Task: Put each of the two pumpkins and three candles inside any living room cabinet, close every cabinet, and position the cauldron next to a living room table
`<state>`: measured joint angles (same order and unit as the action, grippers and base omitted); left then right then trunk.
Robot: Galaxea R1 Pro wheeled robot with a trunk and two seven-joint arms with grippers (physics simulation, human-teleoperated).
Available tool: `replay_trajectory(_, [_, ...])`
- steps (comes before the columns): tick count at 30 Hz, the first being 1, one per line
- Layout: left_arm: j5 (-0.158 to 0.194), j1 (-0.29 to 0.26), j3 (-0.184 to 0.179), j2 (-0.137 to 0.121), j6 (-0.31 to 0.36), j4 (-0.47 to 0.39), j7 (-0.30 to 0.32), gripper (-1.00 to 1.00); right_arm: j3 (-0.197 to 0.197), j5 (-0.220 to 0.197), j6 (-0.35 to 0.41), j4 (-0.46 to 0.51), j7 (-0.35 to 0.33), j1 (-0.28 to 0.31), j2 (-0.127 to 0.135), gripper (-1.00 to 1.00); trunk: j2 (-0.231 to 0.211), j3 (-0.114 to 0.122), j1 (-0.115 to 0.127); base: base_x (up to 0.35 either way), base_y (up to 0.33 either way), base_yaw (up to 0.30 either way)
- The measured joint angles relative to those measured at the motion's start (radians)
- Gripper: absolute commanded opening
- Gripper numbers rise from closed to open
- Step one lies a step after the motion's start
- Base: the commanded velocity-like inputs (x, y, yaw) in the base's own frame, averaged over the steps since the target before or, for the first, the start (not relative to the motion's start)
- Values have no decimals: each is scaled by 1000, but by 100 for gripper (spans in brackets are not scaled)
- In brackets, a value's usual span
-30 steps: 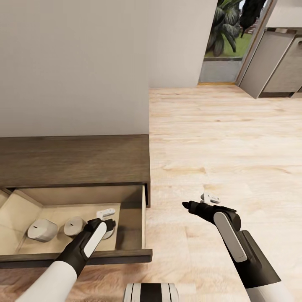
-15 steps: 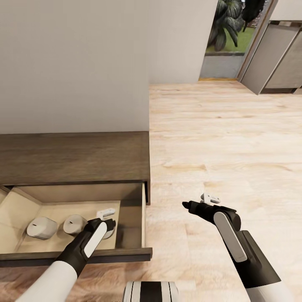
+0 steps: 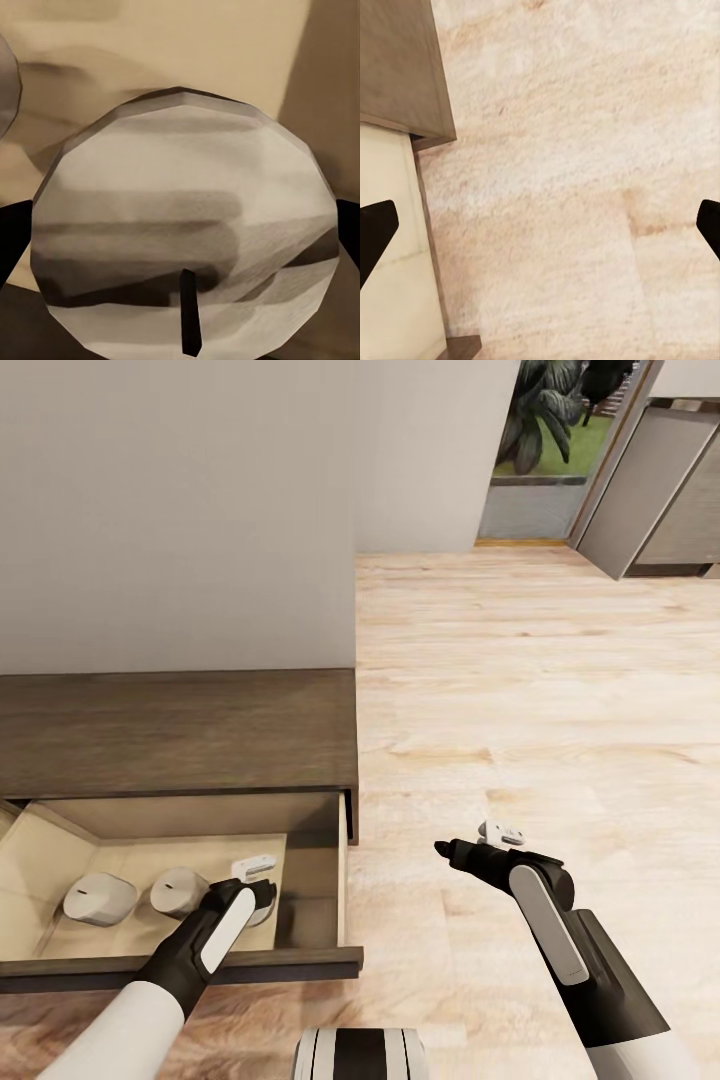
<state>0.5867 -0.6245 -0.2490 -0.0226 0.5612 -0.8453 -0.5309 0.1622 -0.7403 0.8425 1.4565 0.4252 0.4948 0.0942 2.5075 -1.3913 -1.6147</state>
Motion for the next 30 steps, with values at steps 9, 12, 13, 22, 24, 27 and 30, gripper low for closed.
replay_trajectory(9, [18, 2, -2, -1, -7, -12, 3, 100, 0, 0, 0, 1, 0, 0, 0, 100, 0, 0, 0, 0, 0, 0])
replay_trajectory(12, [18, 1, -1, -1, -6, -12, 3, 100, 0, 0, 0, 2, 0, 0, 0, 100, 0, 0, 0, 0, 0, 0])
replay_trajectory(13, [18, 1, -1, -1, -6, -12, 3, 100, 0, 0, 0, 3, 0, 0, 0, 100, 0, 0, 0, 0, 0, 0])
replay_trajectory(22, [19, 1, 2, -1, -2, -12, 3, 100, 0, 0, 0, 3, 0, 0, 0, 100, -1, 19, 2, 0, 0, 0])
replay_trajectory(24, [19, 1, 2, -2, -1, -12, 3, 100, 0, 0, 0, 3, 0, 0, 0, 100, -2, 27, 3, 0, 0, 0])
replay_trajectory(27, [19, 1, 3, -2, -1, -12, 3, 100, 0, 0, 0, 3, 0, 0, 0, 100, -2, 38, 4, 0, 0, 0])
replay_trajectory(30, [19, 1, 4, -3, 2, -12, 3, 100, 0, 0, 0, 3, 0, 0, 0, 100, -3, 50, 6, 0, 0, 0])
